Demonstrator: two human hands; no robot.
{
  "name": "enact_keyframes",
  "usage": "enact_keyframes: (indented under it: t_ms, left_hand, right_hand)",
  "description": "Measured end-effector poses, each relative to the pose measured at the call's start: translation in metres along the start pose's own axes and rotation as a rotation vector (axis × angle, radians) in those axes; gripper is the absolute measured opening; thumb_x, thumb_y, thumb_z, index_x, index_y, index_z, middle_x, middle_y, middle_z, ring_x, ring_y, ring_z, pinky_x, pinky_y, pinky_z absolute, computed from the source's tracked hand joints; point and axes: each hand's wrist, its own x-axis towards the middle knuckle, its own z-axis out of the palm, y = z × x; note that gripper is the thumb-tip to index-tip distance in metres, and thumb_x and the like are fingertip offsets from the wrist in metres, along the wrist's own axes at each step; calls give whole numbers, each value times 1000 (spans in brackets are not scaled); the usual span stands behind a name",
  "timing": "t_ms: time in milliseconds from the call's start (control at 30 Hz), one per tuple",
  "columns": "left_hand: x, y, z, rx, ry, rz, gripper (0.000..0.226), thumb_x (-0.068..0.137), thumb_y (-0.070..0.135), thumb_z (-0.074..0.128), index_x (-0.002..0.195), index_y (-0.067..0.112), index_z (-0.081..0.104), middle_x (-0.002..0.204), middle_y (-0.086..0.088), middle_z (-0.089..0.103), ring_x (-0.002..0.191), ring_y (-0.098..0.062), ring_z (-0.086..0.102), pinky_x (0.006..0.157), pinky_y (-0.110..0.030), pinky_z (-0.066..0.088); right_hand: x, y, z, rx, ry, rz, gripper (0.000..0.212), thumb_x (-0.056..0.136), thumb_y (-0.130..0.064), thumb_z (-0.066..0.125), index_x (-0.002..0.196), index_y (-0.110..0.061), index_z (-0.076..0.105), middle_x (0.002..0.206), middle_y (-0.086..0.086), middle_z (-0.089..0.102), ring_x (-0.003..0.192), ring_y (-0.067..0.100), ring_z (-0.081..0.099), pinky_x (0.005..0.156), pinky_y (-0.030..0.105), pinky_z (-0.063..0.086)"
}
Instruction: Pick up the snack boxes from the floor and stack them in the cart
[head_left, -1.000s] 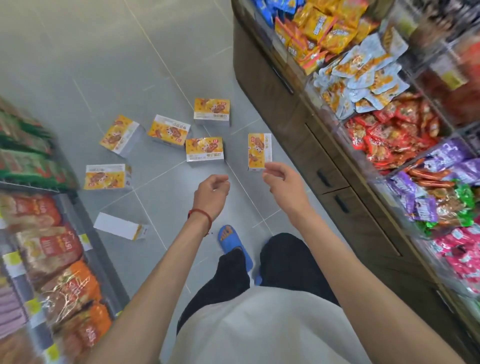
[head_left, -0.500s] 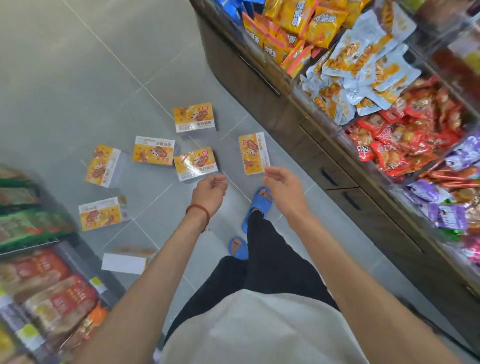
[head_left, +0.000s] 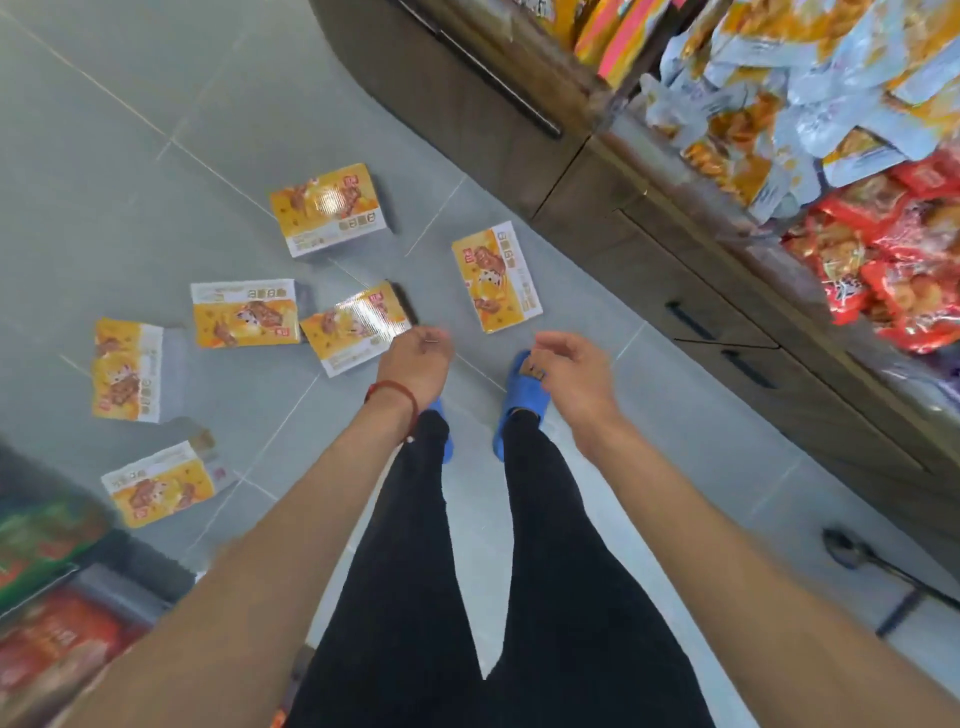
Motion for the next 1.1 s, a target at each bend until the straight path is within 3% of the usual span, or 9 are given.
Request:
enact_keyframes:
  t_ms: [133, 267, 367, 467, 567, 667, 833, 933, 1100]
  left_hand:
    - [77, -26, 10, 113, -44, -17, 17, 93, 21, 53, 91, 25, 69, 102, -11, 74, 101, -19, 64, 95, -39, 55]
    - [154, -56, 25, 287, -82, 28, 18, 90, 19, 52, 80, 29, 63, 107, -8, 74, 100, -32, 70, 92, -45, 57]
    - [204, -68, 38, 495, -122, 102, 18, 93, 19, 51, 98, 25, 67, 119, -4, 70, 99, -34, 69, 93, -41, 55]
    - [264, -79, 57, 651, -123, 127, 31, 96, 21, 51, 124, 17, 64, 130, -9, 63, 117, -31, 61, 101, -29, 45]
    - [329, -85, 80, 719, -119, 186, 42, 97, 27, 54, 137, 15, 54, 139, -15, 54, 125, -34, 55, 108, -36, 42]
    - [387, -82, 104, 838, -52, 312, 57, 98, 34, 55, 148, 13, 39, 148, -15, 42, 135, -37, 43, 111, -42, 36]
    - [453, -63, 139, 734, 87, 488, 70, 95, 42, 58, 149, 6, 31, 154, -13, 33, 139, -37, 33, 112, -42, 28]
    - [485, -55, 151, 705, 90, 481, 82, 93, 48, 59, 154, 6, 24, 156, -13, 31, 143, -36, 30, 116, -43, 27]
    - [508, -53, 149, 634, 72, 412, 67, 84, 51, 70, 134, 12, 49, 129, -9, 53, 115, -28, 56, 93, -39, 45]
  right_hand:
    - [66, 29, 41, 94, 50, 112, 17, 93, -16, 62, 102, -29, 69, 113, 5, 72, 111, 25, 67, 105, 46, 53]
    - [138, 64, 80, 168, 93, 197, 11, 85, -23, 63, 92, -31, 66, 99, -2, 69, 94, 19, 65, 103, 48, 55]
    - [192, 92, 106, 214, 125, 255, 13, 75, -31, 62, 88, -31, 63, 97, -2, 71, 91, 21, 65, 101, 51, 55]
    - [251, 119, 124, 206, 150, 276, 40, 70, -35, 62, 110, -30, 66, 110, 1, 71, 109, 28, 67, 104, 51, 52]
    - [310, 139, 136, 221, 201, 294, 45, 89, -26, 64, 133, -19, 56, 124, 6, 65, 116, 30, 64, 103, 49, 53]
    - [363, 152, 146, 201, 272, 284, 60, 91, -35, 61, 145, -16, 44, 136, 13, 59, 117, 36, 62, 101, 50, 53]
    - [435, 164, 162, 319, 378, 359, 83, 88, -49, 65, 155, -17, 28, 147, 17, 48, 128, 39, 53, 103, 54, 51]
    - [464, 172, 172, 409, 416, 418, 91, 82, -53, 70, 151, -15, 25, 143, 18, 49, 126, 39, 53, 104, 55, 50]
    - [479, 190, 178, 419, 442, 428, 98, 84, -54, 76, 153, -11, 21, 136, 15, 53, 122, 36, 55, 103, 48, 51]
